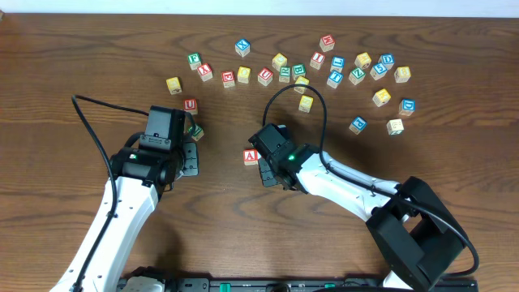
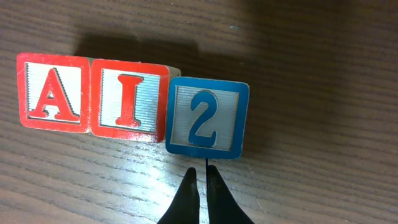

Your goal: Spell out AI2

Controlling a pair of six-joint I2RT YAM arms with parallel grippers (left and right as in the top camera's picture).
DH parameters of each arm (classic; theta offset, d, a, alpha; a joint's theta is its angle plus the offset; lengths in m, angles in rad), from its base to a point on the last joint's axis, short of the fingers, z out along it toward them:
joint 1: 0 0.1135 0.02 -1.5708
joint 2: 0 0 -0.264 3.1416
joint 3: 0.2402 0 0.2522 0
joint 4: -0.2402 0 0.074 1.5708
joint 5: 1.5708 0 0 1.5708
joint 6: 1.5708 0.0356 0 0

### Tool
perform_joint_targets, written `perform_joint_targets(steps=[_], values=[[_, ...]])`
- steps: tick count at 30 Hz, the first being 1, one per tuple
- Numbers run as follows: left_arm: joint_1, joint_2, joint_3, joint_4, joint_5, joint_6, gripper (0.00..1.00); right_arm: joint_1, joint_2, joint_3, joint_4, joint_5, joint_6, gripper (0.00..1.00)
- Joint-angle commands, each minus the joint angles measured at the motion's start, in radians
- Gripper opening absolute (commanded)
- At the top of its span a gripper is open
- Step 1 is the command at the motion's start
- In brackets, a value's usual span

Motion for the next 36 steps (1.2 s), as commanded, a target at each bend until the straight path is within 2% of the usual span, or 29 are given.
perform_joint_targets(steps=[1,36], values=[[0.005,0.005,0.026,-0.001,-0.016,0.002,0.08,0.000,0.003,-0.005,0.004,0.026,-0.007,0.01],[0.005,0.005,0.026,-0.001,-0.016,0.002,0.08,0.002,0.003,-0.005,0.010,0.043,-0.006,0.01]])
